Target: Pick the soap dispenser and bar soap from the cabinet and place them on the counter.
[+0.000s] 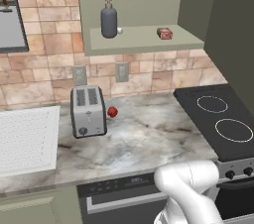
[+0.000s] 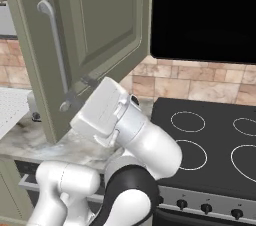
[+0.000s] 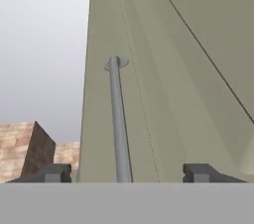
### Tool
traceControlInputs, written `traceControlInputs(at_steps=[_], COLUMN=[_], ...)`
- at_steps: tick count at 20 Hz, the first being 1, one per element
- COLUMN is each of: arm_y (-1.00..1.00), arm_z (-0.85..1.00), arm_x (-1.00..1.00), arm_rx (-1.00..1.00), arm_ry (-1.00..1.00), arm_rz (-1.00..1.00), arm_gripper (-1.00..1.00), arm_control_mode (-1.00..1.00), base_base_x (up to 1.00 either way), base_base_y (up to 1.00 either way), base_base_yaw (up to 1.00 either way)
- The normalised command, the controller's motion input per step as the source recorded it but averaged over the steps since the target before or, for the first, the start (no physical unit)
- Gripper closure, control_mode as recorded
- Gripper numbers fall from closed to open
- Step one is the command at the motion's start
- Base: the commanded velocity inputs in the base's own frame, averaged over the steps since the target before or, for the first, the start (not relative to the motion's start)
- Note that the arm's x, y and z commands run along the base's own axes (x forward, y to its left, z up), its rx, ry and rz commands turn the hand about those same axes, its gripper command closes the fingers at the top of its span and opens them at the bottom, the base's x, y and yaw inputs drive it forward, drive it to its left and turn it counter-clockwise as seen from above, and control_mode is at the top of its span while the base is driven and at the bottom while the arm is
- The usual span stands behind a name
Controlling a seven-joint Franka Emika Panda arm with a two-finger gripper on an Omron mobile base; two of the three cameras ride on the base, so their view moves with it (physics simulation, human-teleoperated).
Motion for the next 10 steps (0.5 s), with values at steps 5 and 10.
traceControlInputs(at_steps=[5, 10], arm_y=[0.05, 0.07], arm_z=[0.02, 0.05], arm_x=[-0.07, -0.36], arm_rx=[-0.06, -0.21], arm_ry=[-0.03, -0.07], arm_rz=[0.02, 0.0], arm_gripper=[-1.0, -1.0], arm_control_mode=[-1.0, -1.0], base_base_x=[0.0, 0.0], base_base_y=[0.0, 0.0], base_base_yaw=[0.0, 0.0])
